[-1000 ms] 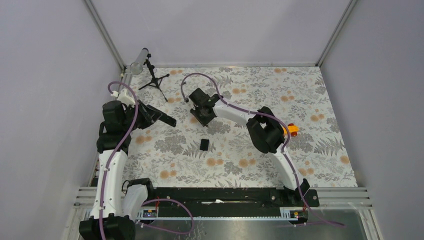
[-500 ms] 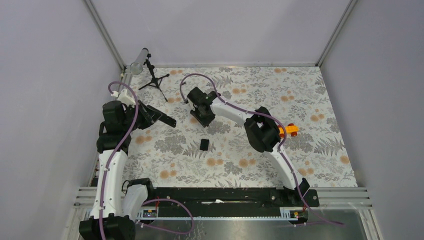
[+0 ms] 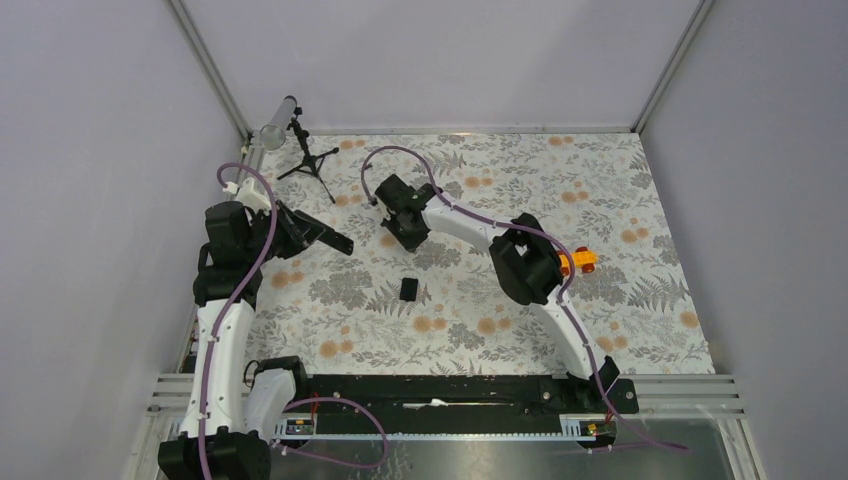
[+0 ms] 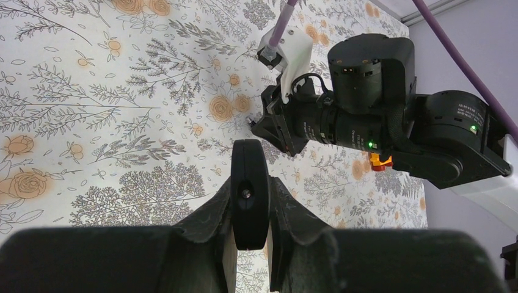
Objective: Load the batteries into the remote control
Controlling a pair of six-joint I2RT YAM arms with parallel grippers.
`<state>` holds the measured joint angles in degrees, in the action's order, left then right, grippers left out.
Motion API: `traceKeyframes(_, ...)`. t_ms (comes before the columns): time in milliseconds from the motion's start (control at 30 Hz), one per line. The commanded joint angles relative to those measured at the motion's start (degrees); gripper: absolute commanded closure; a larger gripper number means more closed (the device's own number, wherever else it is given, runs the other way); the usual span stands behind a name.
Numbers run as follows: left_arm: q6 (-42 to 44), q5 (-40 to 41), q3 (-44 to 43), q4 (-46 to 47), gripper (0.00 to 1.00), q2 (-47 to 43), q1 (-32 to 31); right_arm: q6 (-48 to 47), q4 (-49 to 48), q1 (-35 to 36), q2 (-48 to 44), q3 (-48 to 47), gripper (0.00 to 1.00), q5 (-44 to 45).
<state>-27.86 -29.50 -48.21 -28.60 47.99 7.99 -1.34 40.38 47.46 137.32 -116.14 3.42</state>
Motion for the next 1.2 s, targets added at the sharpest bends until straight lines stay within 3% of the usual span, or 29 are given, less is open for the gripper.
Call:
traceKeyframes(0,0.86,-2.14,-0.89,2.79,1.0,-1.68,0.36,2.79,-5.49,-0.1,-8.35,5.12,0.91,0.7)
traceKeyframes(133,0.58,-4.15,-0.04,4.0,1.0,-2.61,0.34,4.4,-9.21,-0.09,-16.68,11.44,0.91,1.18)
traceKeyframes(300,-2.08,-16.07,2.25,12.15,1.0,-3.85,0.21,6.04,-12.05,-0.09,-28.08,19.65,0.91,0.71)
traceKeyframes(500,-6.83,-28.35,4.41,23.78,1.0,-4.57,-1.78,8.46,-16.34,-0.09,-41.36,27.91,0.89,-6.86)
traceKeyframes(767,-6.73,-35.33,4.97,33.08,1.0,-3.18,-4.33,12.22,-21.04,-0.09,-54.22,33.42,0.88,-13.44)
traceKeyframes(933,-13.45,-38.19,6.53,44.6,1.0,-0.09,-4.75,13.6,-24.82,-0.09,-58.53,35.44,0.86,-21.49)
traceKeyframes(1167,-16.08,-37.84,4.12,41.81,1.0,2.64,-4.95,13.38,-27.37,-0.01,-59.09,35.14,0.85,-31.81)
